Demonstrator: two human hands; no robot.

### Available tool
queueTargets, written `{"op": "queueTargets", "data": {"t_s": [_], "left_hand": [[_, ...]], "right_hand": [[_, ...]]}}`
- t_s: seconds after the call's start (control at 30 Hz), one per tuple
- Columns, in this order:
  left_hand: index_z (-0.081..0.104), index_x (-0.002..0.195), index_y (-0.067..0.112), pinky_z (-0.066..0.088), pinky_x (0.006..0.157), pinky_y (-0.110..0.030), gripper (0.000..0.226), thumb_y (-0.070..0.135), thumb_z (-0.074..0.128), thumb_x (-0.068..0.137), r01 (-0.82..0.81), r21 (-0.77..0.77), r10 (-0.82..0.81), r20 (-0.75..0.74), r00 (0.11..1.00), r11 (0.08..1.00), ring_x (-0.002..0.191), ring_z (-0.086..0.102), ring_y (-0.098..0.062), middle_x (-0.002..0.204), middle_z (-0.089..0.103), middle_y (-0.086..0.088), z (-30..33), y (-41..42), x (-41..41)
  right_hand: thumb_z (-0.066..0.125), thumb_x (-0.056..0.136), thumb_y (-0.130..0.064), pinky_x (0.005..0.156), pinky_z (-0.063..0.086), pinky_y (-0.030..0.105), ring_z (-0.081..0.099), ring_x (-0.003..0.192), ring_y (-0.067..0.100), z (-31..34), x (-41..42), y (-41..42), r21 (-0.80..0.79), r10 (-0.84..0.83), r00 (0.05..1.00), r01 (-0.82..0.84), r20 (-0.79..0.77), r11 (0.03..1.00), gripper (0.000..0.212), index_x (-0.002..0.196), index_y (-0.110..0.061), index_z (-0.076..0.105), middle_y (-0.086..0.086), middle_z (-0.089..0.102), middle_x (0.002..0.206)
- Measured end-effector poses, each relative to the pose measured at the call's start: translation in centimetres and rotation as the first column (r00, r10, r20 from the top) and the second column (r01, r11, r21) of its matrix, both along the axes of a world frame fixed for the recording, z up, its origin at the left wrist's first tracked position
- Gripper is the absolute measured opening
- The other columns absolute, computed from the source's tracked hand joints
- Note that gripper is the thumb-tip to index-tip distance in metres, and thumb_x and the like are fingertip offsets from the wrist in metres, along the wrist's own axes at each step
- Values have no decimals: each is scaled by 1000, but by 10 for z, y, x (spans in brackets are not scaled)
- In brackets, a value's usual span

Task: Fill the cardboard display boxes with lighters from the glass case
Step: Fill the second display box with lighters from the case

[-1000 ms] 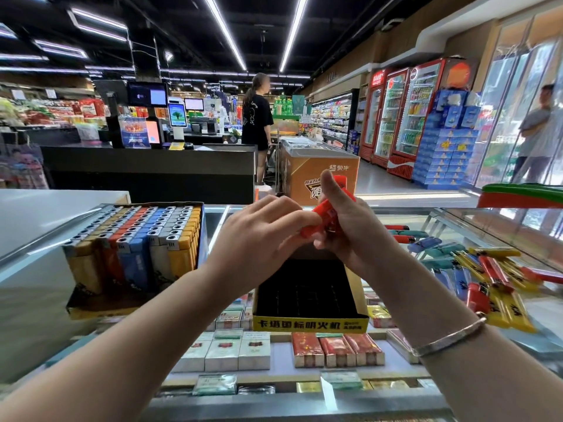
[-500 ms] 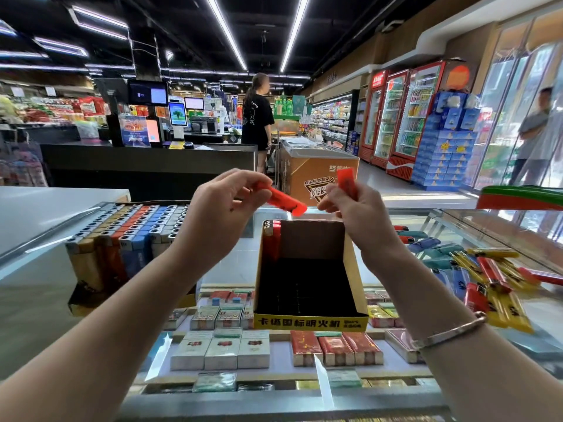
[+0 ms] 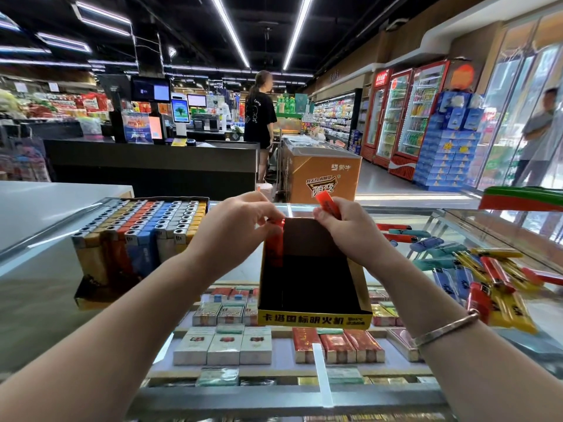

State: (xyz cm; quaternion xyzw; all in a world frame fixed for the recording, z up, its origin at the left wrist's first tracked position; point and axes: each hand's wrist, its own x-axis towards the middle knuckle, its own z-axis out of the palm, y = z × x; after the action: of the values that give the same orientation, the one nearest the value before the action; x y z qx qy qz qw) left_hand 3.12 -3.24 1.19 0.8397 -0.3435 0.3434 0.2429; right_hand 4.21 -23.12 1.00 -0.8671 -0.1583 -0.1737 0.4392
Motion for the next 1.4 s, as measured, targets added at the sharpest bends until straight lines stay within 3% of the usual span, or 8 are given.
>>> {"op": "queueTargets", "data": {"t_s": [0.17,0.27,0.47,0.77,1.0,1.1,1.27,1.4], "left_hand": [[73,94,14,40,62,-14,15,16,71,79,-35,139,31,31,999,990,70,51,-4,93,66,3,-5,-5,2],[72,95,16,52,75,-27,15,16,70,80,-35,90,39,-39,998,995,84,59,-9,99,66,3,-4,-4,4],[69,105,20,48,92,-30,25,14,69,80,-25,-24,18,-262,965,999,98,60,-7,106,67,8,-3,1,8],[71,93,24,56,74,-37,17,35,63,83,-93,60,102,-152,983,994,94,63,-9,109,67,10,0,-1,-1],[63,111,21,51,71,-30,33,33,67,81,-15,-59,22,112,993,998,91,54,-6,100,67,5,-1,-14,-12],[55,116,22,48,70,-26,45,42,64,77,25,-12,-22,200,980,1000,86,53,-4,92,65,7,0,-17,-12],[52,113,28,52,77,-21,45,46,60,72,131,-201,-165,-161,973,971,80,64,-1,82,60,19,-2,-19,-14],[58,98,30,54,69,-21,27,12,67,80,203,-452,-337,-239,911,869,75,65,-5,75,67,5,2,-17,-11]], "right_hand": [[48,95,-32,65,36,24,52,73,8,-1,2,0,-6,0,1000,0,-2,1000,21,75,-28,48,-6,52,69],[48,95,-33,64,37,22,54,73,8,-1,1,0,1,11,1000,-11,-9,1000,19,77,-26,50,-4,53,69],[45,95,-41,57,35,17,50,61,4,1,0,1,64,-24,1000,24,4,998,30,73,-21,53,-6,51,63],[29,101,-33,46,41,6,51,47,-9,21,-11,-1,419,14,1000,-12,-3,908,47,71,-13,59,1,52,70],[54,93,-20,40,42,21,55,49,11,28,-20,-4,591,220,975,-159,-33,791,4,92,-18,50,-1,59,64],[60,87,-9,36,40,24,49,40,16,24,-21,-1,653,329,942,-213,-58,727,20,94,-15,42,9,58,61],[57,85,-3,45,54,28,63,48,23,23,-19,0,763,477,877,-272,-54,586,21,89,-12,38,11,65,65],[63,71,-6,51,57,29,68,56,26,22,-19,1,749,535,844,-329,-39,575,20,81,-9,45,15,66,68]]}}
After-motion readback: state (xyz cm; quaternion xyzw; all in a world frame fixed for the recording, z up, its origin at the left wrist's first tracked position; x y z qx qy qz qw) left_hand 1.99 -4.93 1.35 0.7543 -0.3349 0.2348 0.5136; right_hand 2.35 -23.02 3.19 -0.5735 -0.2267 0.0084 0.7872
